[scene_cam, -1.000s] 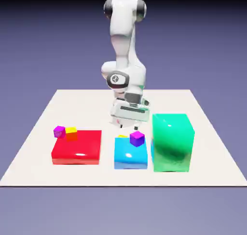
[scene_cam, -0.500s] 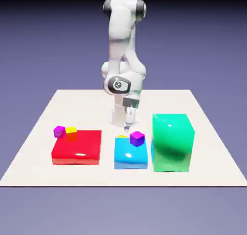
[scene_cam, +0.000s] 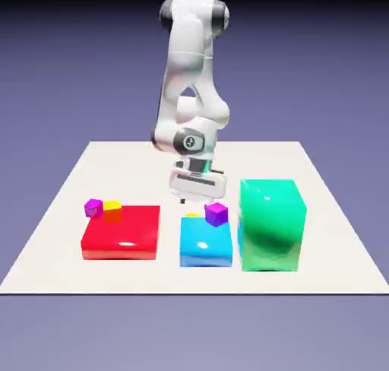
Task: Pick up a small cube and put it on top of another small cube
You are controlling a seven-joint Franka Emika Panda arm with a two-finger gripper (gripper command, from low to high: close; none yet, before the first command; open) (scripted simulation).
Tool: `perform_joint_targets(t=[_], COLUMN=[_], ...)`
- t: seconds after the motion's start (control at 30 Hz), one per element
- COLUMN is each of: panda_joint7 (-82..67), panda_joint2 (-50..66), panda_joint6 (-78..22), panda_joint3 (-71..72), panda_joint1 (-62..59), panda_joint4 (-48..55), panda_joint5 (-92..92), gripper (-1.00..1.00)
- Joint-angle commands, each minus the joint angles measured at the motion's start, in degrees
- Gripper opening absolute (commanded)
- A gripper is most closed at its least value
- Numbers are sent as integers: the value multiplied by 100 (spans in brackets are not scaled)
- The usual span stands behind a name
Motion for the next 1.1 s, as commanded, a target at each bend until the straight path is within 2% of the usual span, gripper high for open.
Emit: perform_joint_targets(t=[0.0, 0.63, 0.67, 1.07], panda_joint7=[212, 4231, 4231, 1900], panda_joint2=[112, 2244, 2244, 1008], panda_joint6=[-46, -913, -913, -410], panda_joint3=[-140, -2805, -2806, -1260], panda_joint1=[207, 4143, 4143, 1860], panda_joint4=[50, 1004, 1004, 451], panda_joint5=[-137, -2743, -2743, -1232], gripper=[0, 0, -100, -100])
